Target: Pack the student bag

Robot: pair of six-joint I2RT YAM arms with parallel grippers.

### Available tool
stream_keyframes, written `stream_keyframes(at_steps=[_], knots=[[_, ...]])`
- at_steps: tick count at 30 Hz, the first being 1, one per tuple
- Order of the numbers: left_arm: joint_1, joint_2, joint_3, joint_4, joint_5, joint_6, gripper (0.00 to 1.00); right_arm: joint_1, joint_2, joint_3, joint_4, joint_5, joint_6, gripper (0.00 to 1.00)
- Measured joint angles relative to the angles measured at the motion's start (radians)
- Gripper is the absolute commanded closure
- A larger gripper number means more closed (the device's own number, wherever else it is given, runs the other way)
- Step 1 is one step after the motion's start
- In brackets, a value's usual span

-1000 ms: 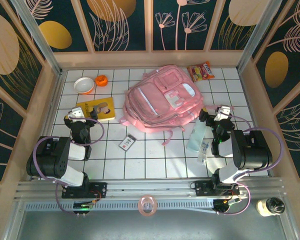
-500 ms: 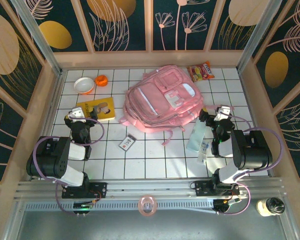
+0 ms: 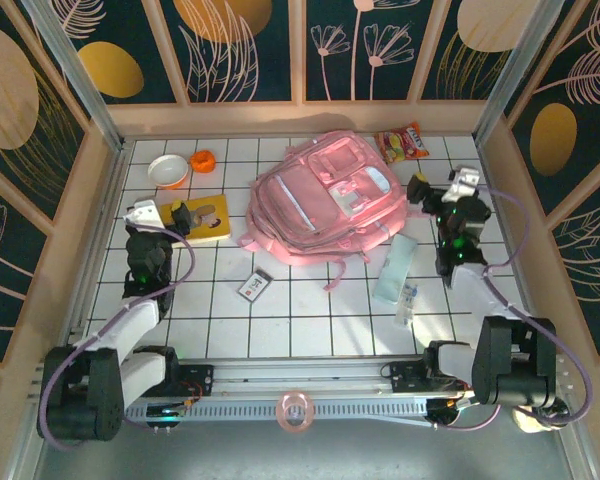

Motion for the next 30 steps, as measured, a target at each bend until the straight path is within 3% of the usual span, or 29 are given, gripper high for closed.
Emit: stream_keyframes(at_steps=[4,9,14,16,20,25,30], knots=[[0.000,-0.014,0.121,-0.225,0.071,-0.033,0.25,0.000,-0.006,0.142,-0.249,-0.056,0.091,0.01],[-0.019,0.092,0.334,-0.441,0.185,-0.082,0.33,0.009,0.001,0.195,-0.482,-0.148,0.276,0.03],[-0.100,0.312,0.521,-0.548,0.270,-0.124,0.34,0.160,0.022,0.175,-0.600,-0.193,0.467,0.09],[-0.127,0.411,0.589,-0.571,0.306,-0.138,0.38,0.252,0.023,0.157,-0.614,-0.184,0.540,0.14],[-0.163,0.628,0.750,-0.600,0.370,-0.160,0.41,0.397,0.029,0.053,-0.554,-0.171,0.720,0.15],[-0.175,0.810,0.861,-0.590,0.434,-0.185,0.46,0.444,0.135,-0.034,-0.465,-0.171,0.869,0.15],[-0.198,0.932,0.893,-0.587,0.472,-0.186,0.54,0.443,0.264,-0.021,-0.399,-0.166,0.910,0.15]])
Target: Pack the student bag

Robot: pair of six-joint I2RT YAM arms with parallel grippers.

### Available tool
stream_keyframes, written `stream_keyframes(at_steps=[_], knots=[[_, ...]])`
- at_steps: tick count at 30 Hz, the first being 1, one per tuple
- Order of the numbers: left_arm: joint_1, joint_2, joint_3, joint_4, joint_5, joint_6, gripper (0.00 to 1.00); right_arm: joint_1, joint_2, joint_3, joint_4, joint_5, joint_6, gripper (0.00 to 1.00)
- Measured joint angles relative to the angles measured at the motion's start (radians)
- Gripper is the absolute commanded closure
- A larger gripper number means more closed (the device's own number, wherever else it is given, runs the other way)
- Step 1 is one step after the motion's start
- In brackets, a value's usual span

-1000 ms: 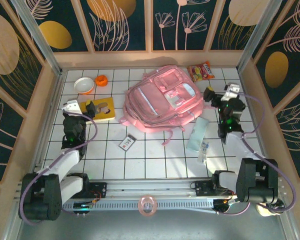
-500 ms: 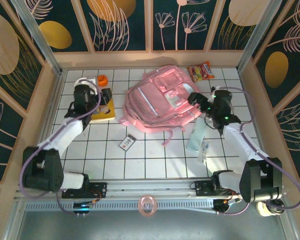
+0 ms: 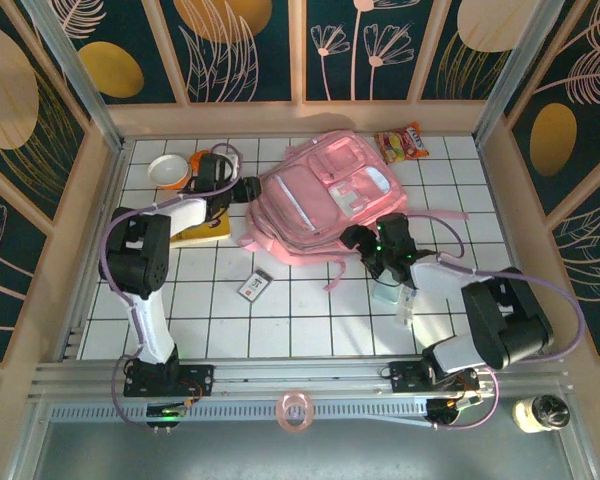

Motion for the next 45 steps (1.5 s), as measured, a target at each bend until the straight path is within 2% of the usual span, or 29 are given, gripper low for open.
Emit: stream_keyframes(at_steps=[4,8,11,16,20,28,36,41,45], knots=[[-0.042,0.016,-0.052,0.018,0.013,0.014,0.63,-0.010,0.078,0.018,0.046,-0.002,0.003,0.16],[-0.087,-0.062,-0.199,0.092,0.001,0.018,0.68,-0.022,0.112,0.036,0.082,-0.010,0.007,0.16],[-0.124,-0.170,-0.340,0.122,-0.025,0.018,0.69,-0.029,0.139,0.074,0.056,-0.028,-0.005,0.17],[-0.177,-0.307,-0.478,0.120,-0.087,0.018,0.69,-0.046,0.220,0.162,0.045,-0.061,-0.058,0.19],[-0.241,-0.383,-0.533,0.094,-0.140,0.018,0.67,-0.059,0.299,0.241,0.072,-0.065,-0.107,0.20],[-0.307,-0.415,-0.560,0.076,-0.140,0.018,0.65,-0.092,0.438,0.379,0.169,-0.066,-0.182,0.20],[-0.383,-0.420,-0.568,0.091,-0.130,0.018,0.65,-0.113,0.443,0.373,0.194,-0.060,-0.224,0.20],[-0.422,-0.444,-0.599,0.091,-0.130,0.011,0.65,-0.109,0.386,0.296,0.213,-0.043,-0.228,0.20],[-0.450,-0.462,-0.631,0.099,-0.130,0.011,0.61,-0.100,0.328,0.232,0.216,-0.026,-0.227,0.19]])
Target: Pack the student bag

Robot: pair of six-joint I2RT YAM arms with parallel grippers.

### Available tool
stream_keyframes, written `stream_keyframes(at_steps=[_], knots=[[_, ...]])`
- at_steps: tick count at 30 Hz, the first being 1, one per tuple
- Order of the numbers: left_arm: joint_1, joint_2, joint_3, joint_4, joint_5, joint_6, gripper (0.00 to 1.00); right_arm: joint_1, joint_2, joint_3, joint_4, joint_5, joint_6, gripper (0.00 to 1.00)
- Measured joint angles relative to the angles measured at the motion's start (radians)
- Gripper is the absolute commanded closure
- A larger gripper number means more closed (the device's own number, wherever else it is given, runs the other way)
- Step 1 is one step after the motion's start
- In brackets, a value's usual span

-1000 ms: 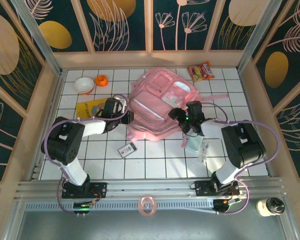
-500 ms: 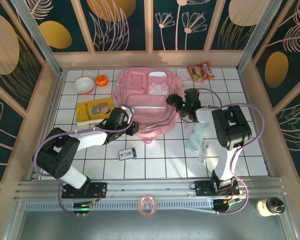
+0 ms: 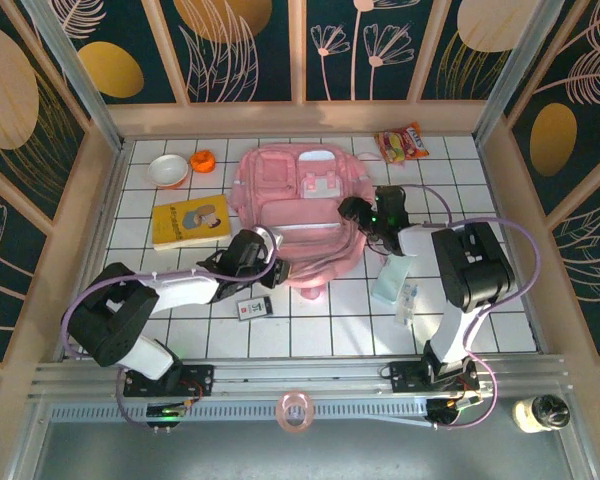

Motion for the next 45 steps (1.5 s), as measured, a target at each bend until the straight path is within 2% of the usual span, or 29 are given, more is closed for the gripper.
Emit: stream_keyframes(at_steps=[2,7,12,16,19,25,28,33,37,41,42,43,45], knots=[[-0.007,-0.013,-0.008,-0.002,0.002,0.003,0.55,0.003,-0.013,-0.008,-0.008,0.005,0.000,0.13],[-0.026,-0.122,-0.016,-0.070,-0.003,0.032,0.39,0.024,-0.080,-0.008,-0.090,0.034,-0.006,0.06],[-0.033,-0.307,-0.013,-0.116,-0.055,0.121,0.33,0.021,-0.206,-0.008,-0.211,0.059,-0.039,0.02],[-0.033,-0.338,0.047,-0.130,-0.087,0.286,0.32,-0.015,-0.333,-0.017,-0.289,0.082,-0.071,0.01],[-0.033,-0.290,0.119,-0.173,-0.090,0.420,0.27,-0.054,-0.435,-0.051,-0.317,0.078,-0.088,0.02],[-0.033,-0.113,0.246,-0.243,-0.068,0.687,0.27,-0.090,-0.564,-0.109,-0.357,0.063,-0.116,0.02],[-0.033,0.003,0.319,-0.265,-0.047,0.797,0.20,-0.090,-0.592,-0.128,-0.360,0.047,-0.124,0.02],[-0.033,0.174,0.435,-0.269,-0.005,0.923,0.13,-0.090,-0.631,-0.175,-0.359,0.039,-0.134,0.01],[-0.033,0.274,0.509,-0.269,0.008,0.972,0.11,-0.090,-0.649,-0.192,-0.359,0.035,-0.141,0.01],[-0.033,0.337,0.550,-0.257,0.014,0.994,0.12,-0.090,-0.663,-0.196,-0.357,0.028,-0.146,0.01],[-0.033,0.345,0.552,-0.246,0.011,0.995,0.17,-0.090,-0.666,-0.196,-0.356,0.027,-0.148,0.02],[-0.034,0.350,0.552,-0.235,0.006,0.998,0.25,-0.090,-0.668,-0.198,-0.356,0.027,-0.149,0.02],[-0.037,0.360,0.552,-0.209,-0.011,1.005,0.53,-0.090,-0.676,-0.204,-0.355,0.026,-0.154,0.01]])
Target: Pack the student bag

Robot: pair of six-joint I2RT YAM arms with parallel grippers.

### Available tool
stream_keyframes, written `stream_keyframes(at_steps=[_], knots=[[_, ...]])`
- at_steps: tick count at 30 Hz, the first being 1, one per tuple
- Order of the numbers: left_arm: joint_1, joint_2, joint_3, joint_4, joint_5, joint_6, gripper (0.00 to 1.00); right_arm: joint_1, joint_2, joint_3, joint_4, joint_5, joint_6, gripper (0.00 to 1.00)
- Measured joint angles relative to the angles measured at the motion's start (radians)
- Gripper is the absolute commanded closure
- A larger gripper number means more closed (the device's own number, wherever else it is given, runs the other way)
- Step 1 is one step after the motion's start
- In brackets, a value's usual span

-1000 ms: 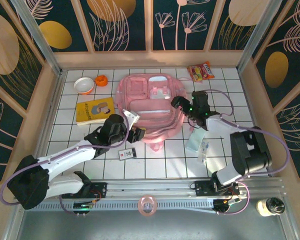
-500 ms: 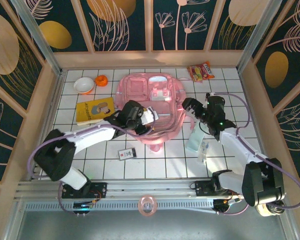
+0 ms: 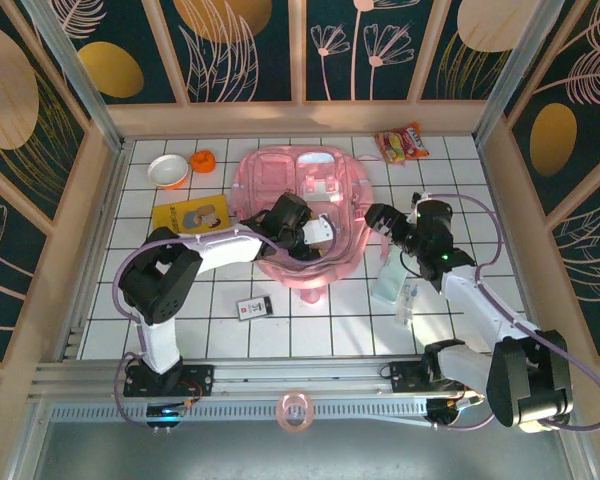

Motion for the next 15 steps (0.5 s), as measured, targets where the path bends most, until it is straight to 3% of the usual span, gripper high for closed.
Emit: stream_keyframes(at_steps=[3,4,8,15], knots=[[-0.012,0.007,-0.011,0.038,-0.024,0.005,0.92,0.000,-0.016,-0.016,0.003,0.002,-0.016,0.01],[-0.013,0.004,-0.019,0.052,-0.032,0.004,1.00,0.000,-0.021,-0.020,0.003,0.003,-0.021,0.01],[0.008,-0.060,-0.068,0.078,-0.021,-0.012,1.00,0.000,-0.044,-0.037,0.004,0.003,-0.078,0.01],[0.150,-0.346,-0.138,0.053,0.164,-0.050,1.00,-0.008,-0.056,-0.066,0.062,-0.014,-0.296,0.10]])
